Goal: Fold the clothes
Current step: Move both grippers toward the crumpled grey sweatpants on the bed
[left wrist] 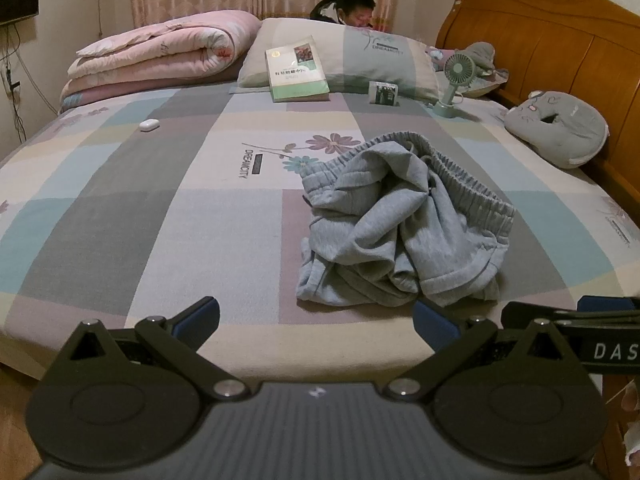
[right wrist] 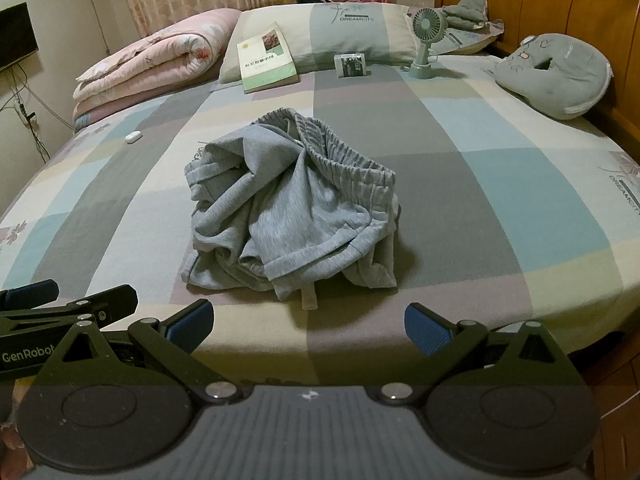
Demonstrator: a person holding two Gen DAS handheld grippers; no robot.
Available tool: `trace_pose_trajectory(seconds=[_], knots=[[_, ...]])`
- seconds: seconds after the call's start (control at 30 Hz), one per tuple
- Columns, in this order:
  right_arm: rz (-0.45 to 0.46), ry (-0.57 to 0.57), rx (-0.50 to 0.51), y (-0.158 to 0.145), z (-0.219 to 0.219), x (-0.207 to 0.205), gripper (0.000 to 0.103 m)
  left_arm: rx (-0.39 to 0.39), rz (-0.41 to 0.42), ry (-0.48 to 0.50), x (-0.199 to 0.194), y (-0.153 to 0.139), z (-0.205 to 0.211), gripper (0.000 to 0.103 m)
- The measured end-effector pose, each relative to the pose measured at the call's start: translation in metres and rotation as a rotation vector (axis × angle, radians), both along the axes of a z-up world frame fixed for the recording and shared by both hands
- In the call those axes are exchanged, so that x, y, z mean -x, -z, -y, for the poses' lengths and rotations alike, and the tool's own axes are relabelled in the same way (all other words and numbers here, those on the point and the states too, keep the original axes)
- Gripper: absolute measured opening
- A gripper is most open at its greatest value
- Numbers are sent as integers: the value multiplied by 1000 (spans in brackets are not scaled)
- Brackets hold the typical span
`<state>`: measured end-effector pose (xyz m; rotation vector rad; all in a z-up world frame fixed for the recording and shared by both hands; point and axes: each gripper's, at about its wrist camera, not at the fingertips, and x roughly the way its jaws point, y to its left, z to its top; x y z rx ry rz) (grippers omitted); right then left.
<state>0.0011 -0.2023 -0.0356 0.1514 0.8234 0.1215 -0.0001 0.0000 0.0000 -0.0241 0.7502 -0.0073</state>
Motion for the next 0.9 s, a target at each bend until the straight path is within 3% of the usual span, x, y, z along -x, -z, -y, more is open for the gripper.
trace_pose_trajectory(seconds=[0.33,0.9], knots=[[8,-4,7,0,1,-1,103,6,38,7,7,2,-1,102],[-17,-77,17,16,-3,-25,103,-2,-9,6,-24,23,1,102]])
